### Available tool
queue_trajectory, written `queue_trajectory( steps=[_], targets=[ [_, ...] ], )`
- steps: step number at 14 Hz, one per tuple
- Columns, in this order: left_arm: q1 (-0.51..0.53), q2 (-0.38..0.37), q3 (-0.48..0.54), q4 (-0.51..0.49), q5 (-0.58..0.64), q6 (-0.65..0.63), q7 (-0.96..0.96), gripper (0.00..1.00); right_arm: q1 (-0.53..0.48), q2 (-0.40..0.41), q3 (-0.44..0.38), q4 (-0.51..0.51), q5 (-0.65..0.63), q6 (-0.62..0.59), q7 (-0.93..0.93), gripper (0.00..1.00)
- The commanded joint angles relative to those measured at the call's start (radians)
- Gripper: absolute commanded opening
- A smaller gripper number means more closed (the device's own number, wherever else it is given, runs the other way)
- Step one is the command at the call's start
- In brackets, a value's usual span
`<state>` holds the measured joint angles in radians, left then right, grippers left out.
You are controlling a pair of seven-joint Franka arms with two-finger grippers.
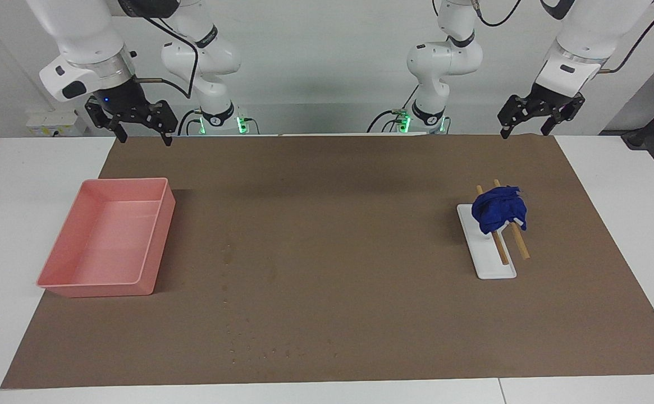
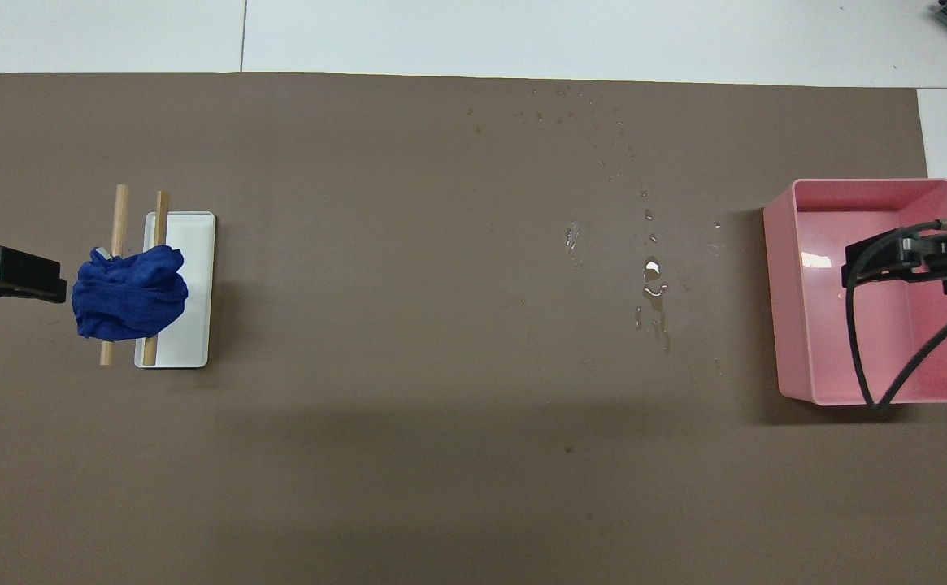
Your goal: Wipe water with towel using both arms
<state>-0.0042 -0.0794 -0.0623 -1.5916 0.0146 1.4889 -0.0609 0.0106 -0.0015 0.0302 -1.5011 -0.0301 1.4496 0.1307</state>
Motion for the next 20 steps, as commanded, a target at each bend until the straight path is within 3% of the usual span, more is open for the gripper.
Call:
queue_trajectory(
  steps=[1, 13, 18, 20],
  targets=[
    [0.016, -0.008, -0.011, 0.002, 0.018, -0.015, 0.010, 1.00, -0.011, -0.023, 0.005, -0.027, 0.013, -0.002, 0.015, 1.00],
    [0.013, -0.022, -0.004, -0.022, 0.015, -0.019, -0.020, 1.00, -0.011, -0.028, 0.005, -0.038, 0.013, 0.006, 0.021, 1.00],
    [0.013, -0.031, -0.004, -0.047, 0.007, 0.013, -0.209, 1.00, -0.015, -0.028, 0.007, -0.039, 0.013, 0.005, 0.010, 1.00],
    [0.013, -0.074, -0.004, -0.141, 0.005, 0.109, -0.324, 1.00, -0.011, -0.029, 0.007, -0.038, 0.013, 0.005, 0.021, 1.00]
  ],
)
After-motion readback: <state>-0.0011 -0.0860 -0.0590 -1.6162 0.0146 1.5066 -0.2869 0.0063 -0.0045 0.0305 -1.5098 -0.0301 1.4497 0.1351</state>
